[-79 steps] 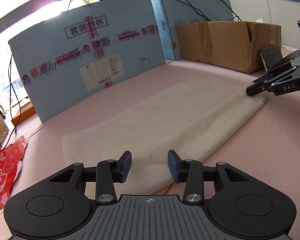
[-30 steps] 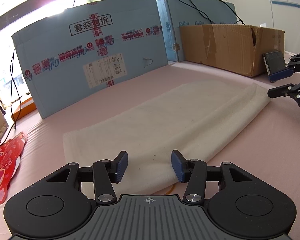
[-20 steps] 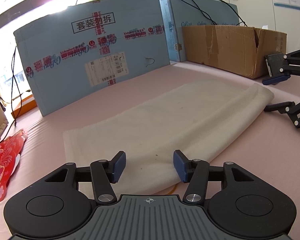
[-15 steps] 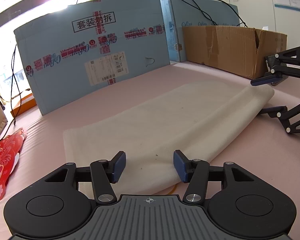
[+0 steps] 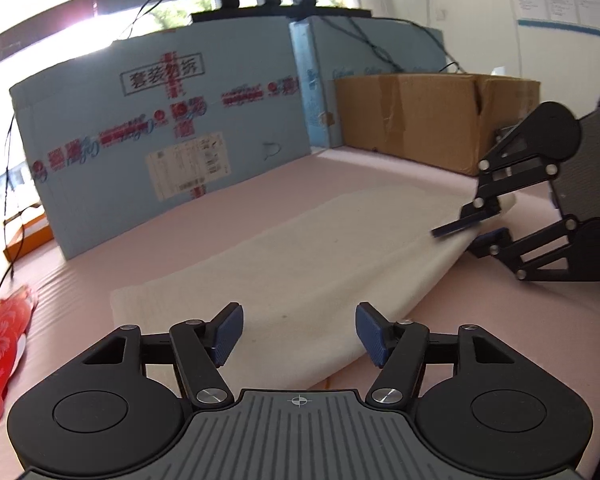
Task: Fold shopping bag
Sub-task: 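Grasp the folded bag's edge with the right tool while the left tool grasps it too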
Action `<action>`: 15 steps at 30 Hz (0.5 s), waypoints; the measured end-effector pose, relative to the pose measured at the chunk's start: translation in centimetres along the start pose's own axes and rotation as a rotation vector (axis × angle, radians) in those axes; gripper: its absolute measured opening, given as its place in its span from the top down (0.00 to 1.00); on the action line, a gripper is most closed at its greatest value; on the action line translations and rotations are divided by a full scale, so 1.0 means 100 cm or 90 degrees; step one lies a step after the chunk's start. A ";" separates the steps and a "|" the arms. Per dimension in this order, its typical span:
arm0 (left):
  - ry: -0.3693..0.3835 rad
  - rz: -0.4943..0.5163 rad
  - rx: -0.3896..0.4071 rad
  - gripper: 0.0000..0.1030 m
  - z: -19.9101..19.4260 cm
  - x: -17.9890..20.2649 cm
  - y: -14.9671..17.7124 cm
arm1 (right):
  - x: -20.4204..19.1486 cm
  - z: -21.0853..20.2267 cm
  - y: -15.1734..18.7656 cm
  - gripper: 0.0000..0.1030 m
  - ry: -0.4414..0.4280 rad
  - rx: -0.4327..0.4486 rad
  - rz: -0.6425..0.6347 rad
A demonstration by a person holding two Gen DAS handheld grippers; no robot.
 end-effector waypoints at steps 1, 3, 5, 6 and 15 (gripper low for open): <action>0.009 0.008 0.006 0.39 -0.001 0.002 -0.001 | 0.000 -0.002 -0.001 0.89 -0.007 0.006 0.007; 0.031 0.052 0.000 0.39 0.003 0.013 -0.004 | 0.003 -0.006 -0.002 0.89 -0.021 0.019 0.023; 0.042 0.093 -0.011 0.39 0.009 0.023 -0.004 | 0.005 -0.011 -0.002 0.89 -0.025 0.028 0.038; 0.044 0.121 -0.023 0.39 0.015 0.028 -0.004 | 0.007 -0.013 -0.002 0.89 -0.029 0.033 0.049; 0.074 0.021 -0.062 0.72 0.017 -0.021 -0.001 | 0.035 -0.036 0.018 0.90 -0.059 0.054 0.190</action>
Point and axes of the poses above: each gripper's, at about its wrist camera, not at the fingertips, and z roughly the way its jaws point, x to its right, y to its underside, the point moved 3 cm from there along z, roughly the way its jaws point, and after that the axes turned 4 degrees about -z, right-handed, at the moved point
